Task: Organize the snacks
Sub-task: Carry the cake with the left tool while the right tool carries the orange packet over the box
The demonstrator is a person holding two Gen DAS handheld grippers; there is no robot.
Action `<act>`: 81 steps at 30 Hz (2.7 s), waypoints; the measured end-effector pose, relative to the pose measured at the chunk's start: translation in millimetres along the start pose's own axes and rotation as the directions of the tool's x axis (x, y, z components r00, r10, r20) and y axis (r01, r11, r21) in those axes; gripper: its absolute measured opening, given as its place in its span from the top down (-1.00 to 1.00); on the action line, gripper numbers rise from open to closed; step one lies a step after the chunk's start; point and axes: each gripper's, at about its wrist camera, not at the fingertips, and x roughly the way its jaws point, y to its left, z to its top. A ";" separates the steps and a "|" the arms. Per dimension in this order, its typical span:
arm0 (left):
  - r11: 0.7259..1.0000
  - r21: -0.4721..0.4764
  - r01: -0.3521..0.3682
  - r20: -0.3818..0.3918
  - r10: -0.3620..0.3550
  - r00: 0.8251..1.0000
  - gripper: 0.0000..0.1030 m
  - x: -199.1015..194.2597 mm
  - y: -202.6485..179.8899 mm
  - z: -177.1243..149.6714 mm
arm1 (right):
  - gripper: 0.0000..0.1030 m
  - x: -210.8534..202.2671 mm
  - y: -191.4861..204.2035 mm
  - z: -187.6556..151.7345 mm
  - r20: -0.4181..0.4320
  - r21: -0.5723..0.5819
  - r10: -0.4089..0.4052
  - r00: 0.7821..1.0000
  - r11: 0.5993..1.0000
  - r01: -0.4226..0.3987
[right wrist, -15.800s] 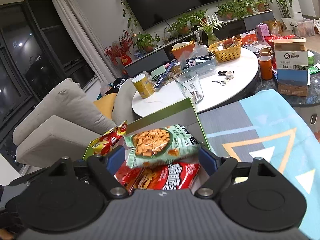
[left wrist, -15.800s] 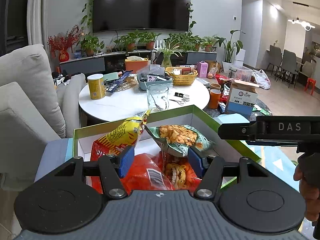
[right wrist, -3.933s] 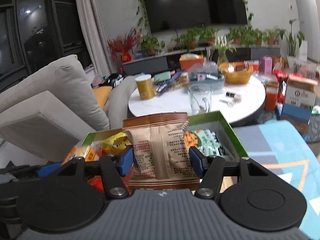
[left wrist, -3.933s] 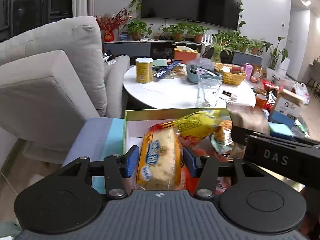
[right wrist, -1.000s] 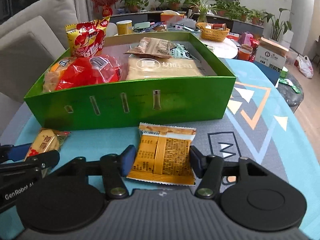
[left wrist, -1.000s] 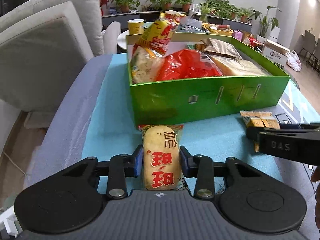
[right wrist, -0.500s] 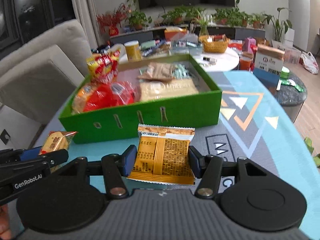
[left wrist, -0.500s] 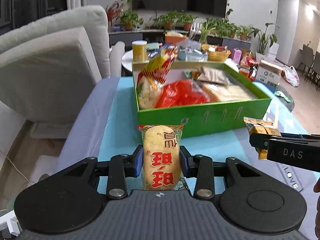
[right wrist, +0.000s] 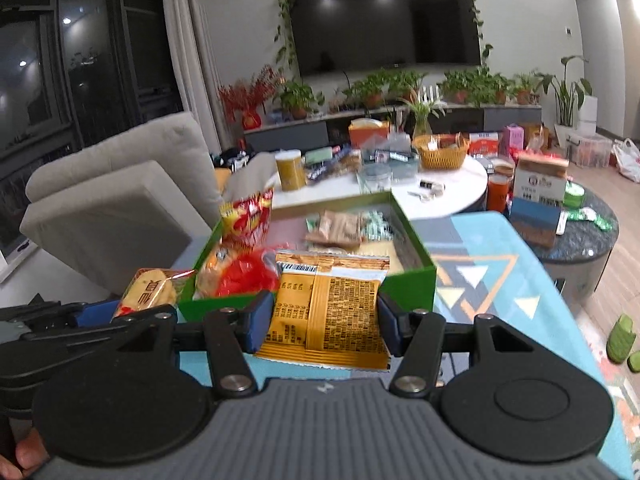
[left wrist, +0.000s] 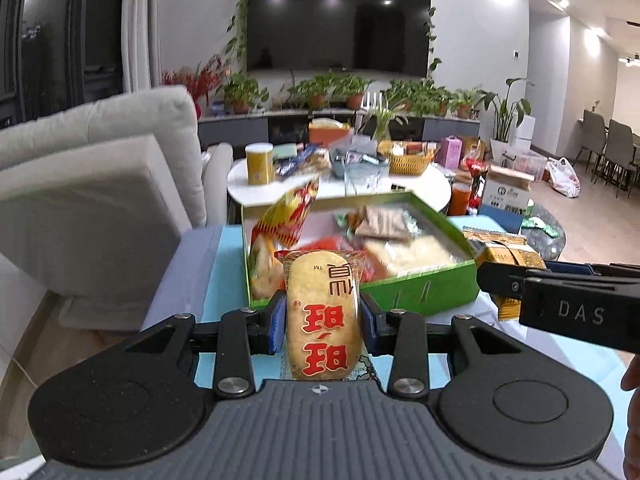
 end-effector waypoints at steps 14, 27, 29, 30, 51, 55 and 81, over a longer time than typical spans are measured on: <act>0.999 0.031 0.010 0.046 -0.011 0.999 0.33 14.2 -12.2 36.3 | -0.16 3.6 -17.2 34.2 0.084 0.009 -0.016 0.996 1.000 0.016; 0.998 0.057 0.021 0.067 -0.024 0.997 0.33 38.6 -23.4 67.1 | -0.16 27.2 -25.9 56.4 0.105 0.021 -0.016 0.994 1.000 0.013; 0.998 0.056 0.026 0.055 -0.029 0.998 0.33 46.0 -23.9 68.5 | -0.16 33.7 -28.1 56.4 0.098 0.029 -0.012 0.995 1.000 0.009; 0.998 0.056 0.028 0.050 -0.030 0.998 0.33 48.6 -24.7 68.4 | -0.16 35.5 -27.9 56.4 0.096 0.032 -0.006 0.995 0.999 0.003; 0.998 0.054 0.038 -0.021 -0.037 0.999 0.33 113.1 -23.0 79.5 | -0.16 85.6 -35.8 58.1 0.024 0.071 -0.008 1.000 0.997 0.006; 0.997 0.064 0.035 -0.034 -0.033 0.999 0.33 127.4 -24.2 82.4 | -0.16 93.7 -38.9 57.9 0.018 0.079 -0.024 1.000 0.997 0.022; 0.998 0.064 0.027 -0.088 -0.022 0.996 0.33 179.3 -22.7 73.2 | -0.16 123.9 -43.3 44.9 -0.039 0.093 -0.017 0.999 0.995 0.021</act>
